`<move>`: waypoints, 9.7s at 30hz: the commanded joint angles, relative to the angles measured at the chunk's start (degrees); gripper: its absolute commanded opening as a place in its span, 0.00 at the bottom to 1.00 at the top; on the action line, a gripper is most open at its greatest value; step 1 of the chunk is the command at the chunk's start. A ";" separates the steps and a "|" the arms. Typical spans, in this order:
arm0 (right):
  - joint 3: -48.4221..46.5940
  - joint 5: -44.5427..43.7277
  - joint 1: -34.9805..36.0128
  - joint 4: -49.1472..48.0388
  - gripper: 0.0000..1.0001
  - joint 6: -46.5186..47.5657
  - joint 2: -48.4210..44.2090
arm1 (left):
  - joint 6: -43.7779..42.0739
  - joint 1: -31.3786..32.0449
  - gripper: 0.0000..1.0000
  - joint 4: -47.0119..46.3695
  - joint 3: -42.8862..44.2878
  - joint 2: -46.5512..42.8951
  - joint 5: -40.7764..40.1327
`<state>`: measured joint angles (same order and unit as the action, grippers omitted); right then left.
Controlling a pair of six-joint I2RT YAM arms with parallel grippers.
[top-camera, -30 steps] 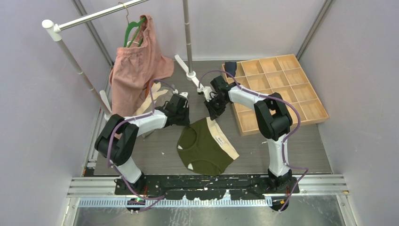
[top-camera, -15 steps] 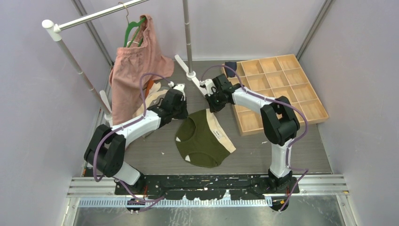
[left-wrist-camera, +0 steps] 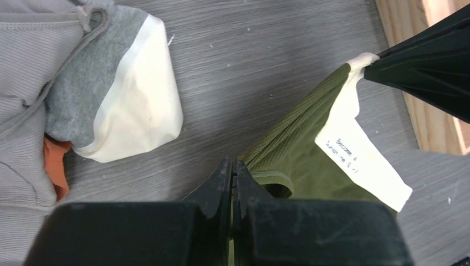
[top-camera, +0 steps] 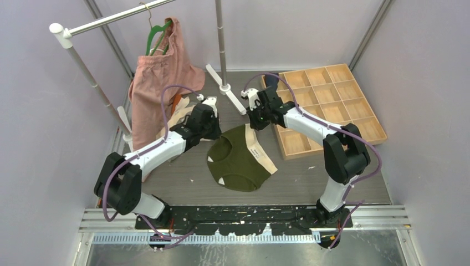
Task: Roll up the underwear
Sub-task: Fold the underwear at the center of the board.
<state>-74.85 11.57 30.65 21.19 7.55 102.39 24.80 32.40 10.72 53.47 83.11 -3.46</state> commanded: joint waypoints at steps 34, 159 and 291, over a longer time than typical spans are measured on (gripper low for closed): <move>23.05 -1.67 4.47 4.95 0.07 -5.46 -25.03 | 4.40 20.83 0.01 -0.67 -9.56 -8.05 7.13; 14.00 -17.42 8.76 5.19 0.76 -60.81 -21.57 | 8.92 5.99 0.58 -1.30 -25.48 -23.67 1.19; 2.54 0.25 -0.27 19.50 0.01 -49.03 -6.53 | 9.65 29.53 0.01 -9.65 -17.06 -9.92 -9.02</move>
<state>-68.66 10.11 30.26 41.63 -42.26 94.96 34.06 62.65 2.92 38.15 75.48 -12.34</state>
